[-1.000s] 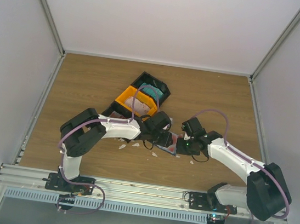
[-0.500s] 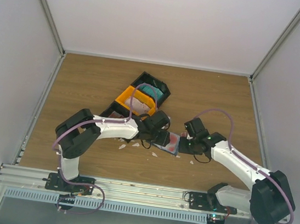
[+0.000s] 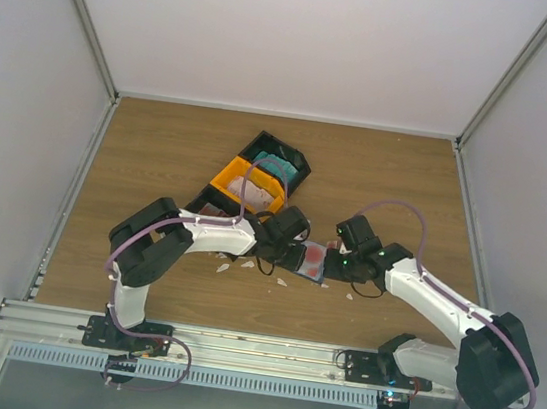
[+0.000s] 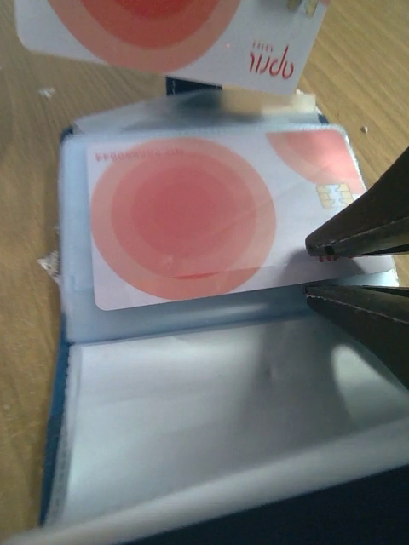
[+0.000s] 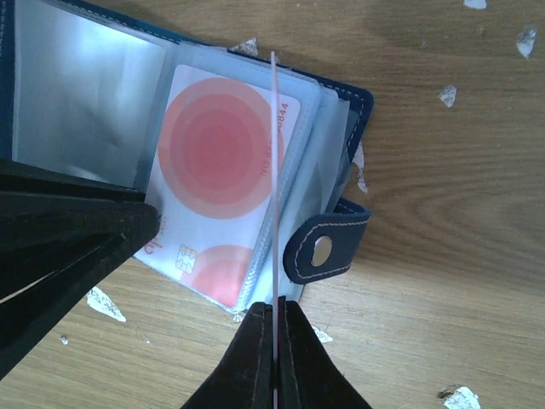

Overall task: Put the credit cards into the card holder
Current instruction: Turn over the card slot in the card holder.

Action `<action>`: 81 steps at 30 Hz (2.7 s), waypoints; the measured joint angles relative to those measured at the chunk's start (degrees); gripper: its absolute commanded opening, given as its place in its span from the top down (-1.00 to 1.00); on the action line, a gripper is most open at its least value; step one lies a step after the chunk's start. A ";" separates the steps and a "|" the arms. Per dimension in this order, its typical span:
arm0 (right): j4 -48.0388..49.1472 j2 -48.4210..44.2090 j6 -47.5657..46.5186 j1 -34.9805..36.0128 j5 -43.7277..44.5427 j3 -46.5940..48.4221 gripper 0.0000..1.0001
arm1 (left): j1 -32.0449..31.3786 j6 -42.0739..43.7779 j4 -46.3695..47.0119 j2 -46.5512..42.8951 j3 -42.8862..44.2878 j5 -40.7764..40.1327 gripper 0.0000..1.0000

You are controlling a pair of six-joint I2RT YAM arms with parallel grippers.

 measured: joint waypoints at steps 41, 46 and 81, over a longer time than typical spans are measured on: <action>4.76 0.55 4.55 0.00 -2.89 -2.01 0.99 | 0.02 -0.55 -0.83 1.33 -0.02 -2.16 0.83; 6.86 -1.90 9.05 0.00 -3.74 -4.52 0.99 | 0.04 -0.55 -0.81 1.33 -0.04 -2.16 0.83; 23.82 -0.44 14.56 -0.72 -13.94 -8.79 0.99 | 1.29 -2.36 -1.18 -5.09 -4.39 -3.50 0.76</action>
